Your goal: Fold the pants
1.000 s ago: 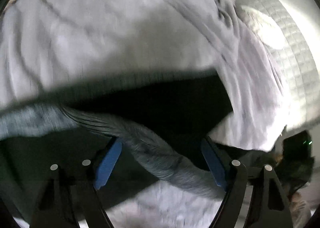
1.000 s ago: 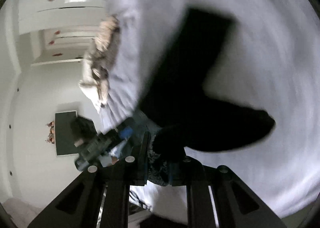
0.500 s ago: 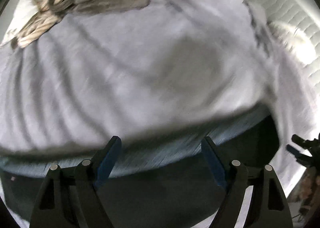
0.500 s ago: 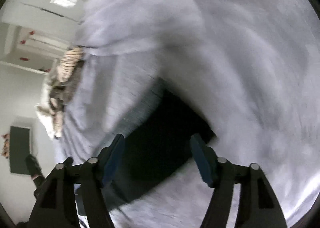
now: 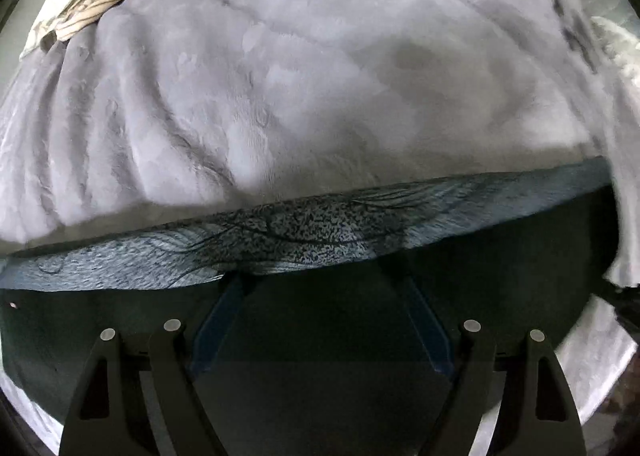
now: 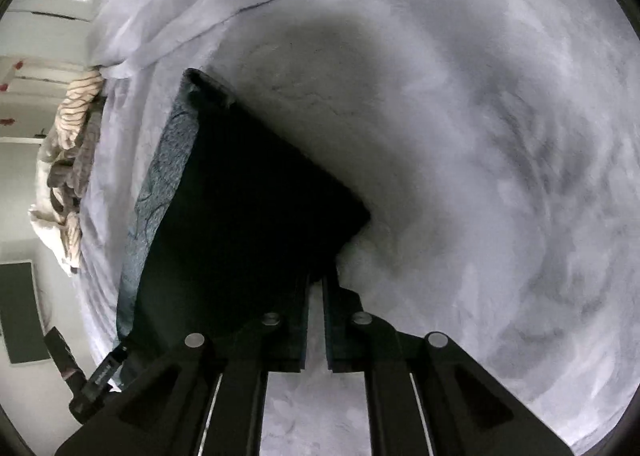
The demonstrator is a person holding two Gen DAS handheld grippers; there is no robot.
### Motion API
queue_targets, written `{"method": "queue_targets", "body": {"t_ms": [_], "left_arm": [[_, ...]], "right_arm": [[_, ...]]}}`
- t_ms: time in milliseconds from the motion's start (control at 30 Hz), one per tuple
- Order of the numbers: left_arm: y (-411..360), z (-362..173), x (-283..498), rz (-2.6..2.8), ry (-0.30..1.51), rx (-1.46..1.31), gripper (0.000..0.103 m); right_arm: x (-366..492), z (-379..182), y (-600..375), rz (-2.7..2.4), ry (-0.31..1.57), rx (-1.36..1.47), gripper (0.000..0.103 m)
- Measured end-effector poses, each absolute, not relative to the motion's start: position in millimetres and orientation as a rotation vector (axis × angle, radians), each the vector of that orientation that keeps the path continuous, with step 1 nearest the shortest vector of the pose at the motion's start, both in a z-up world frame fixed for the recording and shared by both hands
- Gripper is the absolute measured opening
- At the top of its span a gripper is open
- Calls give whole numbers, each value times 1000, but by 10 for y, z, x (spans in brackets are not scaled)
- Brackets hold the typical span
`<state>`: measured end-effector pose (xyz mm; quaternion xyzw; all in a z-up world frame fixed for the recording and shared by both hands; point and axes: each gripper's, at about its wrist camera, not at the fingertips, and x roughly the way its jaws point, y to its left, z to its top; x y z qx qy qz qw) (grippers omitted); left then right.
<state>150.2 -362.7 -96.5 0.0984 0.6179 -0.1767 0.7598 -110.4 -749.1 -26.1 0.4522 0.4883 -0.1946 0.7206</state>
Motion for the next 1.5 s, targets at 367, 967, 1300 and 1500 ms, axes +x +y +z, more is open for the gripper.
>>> {"method": "queue_targets", "body": {"t_ms": [367,967,1300,1500], "left_arm": [[-3600,-1090,1675,-279,1284,282,84],[-2312,-701,1493,-134,1272,282,88],[-1434,-1068,1194,68,1355,181,98],[-1413,-1104,1208,56,1357,180,99]], "right_arm": [[-146,110,-6415,-129,1092,555,24],[-638,-70,-6238,-29,1117,939,52],[-707,-622,-5959,-42,1106,1197,15],[-898,-537,-6018,-105,1160,1075,13]]}}
